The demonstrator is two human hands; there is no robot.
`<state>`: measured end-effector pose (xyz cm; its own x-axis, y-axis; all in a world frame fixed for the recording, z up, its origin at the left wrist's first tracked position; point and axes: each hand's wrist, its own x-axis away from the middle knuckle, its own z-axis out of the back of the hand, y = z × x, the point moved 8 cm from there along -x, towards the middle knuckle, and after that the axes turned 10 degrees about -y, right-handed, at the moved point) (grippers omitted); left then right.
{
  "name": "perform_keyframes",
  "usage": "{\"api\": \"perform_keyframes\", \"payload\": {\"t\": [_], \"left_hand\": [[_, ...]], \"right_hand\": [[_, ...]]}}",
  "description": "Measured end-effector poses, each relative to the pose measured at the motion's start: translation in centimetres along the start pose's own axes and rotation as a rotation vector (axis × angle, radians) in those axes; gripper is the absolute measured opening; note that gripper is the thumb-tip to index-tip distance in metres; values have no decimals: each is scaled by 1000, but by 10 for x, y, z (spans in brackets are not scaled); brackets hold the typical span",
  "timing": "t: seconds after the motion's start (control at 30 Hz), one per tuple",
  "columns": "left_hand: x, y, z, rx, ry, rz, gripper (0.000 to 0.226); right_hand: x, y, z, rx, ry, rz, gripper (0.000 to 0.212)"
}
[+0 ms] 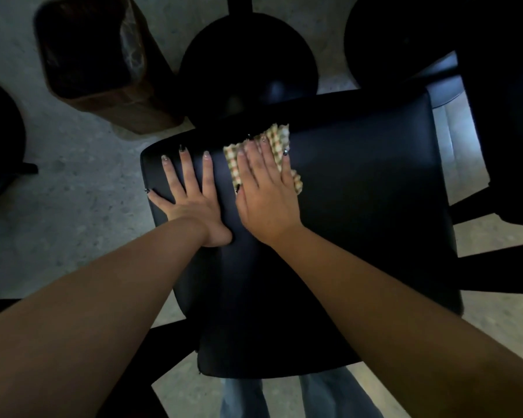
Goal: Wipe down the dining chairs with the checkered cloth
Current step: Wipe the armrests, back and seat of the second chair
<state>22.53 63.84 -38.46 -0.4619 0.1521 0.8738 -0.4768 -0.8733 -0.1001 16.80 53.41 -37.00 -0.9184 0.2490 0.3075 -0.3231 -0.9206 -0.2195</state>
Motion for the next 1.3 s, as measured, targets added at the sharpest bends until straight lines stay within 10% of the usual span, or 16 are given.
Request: {"api": "perform_keyframes", "payload": {"t": [0.47,0.97,1.1,1.3], "left_hand": [[5,2,3,-25,22,29,158],[2,2,2,9,47,11,156],[3,2,1,13,48,24,157],[1,1,1,9,29,40,158]], "right_hand": [[19,76,32,-121,83,130,58],[126,260,20,-541,308,-966,52],[97,182,12,-254,48,-886,67],[70,-4,-17,-119,52,-225,64]]}}
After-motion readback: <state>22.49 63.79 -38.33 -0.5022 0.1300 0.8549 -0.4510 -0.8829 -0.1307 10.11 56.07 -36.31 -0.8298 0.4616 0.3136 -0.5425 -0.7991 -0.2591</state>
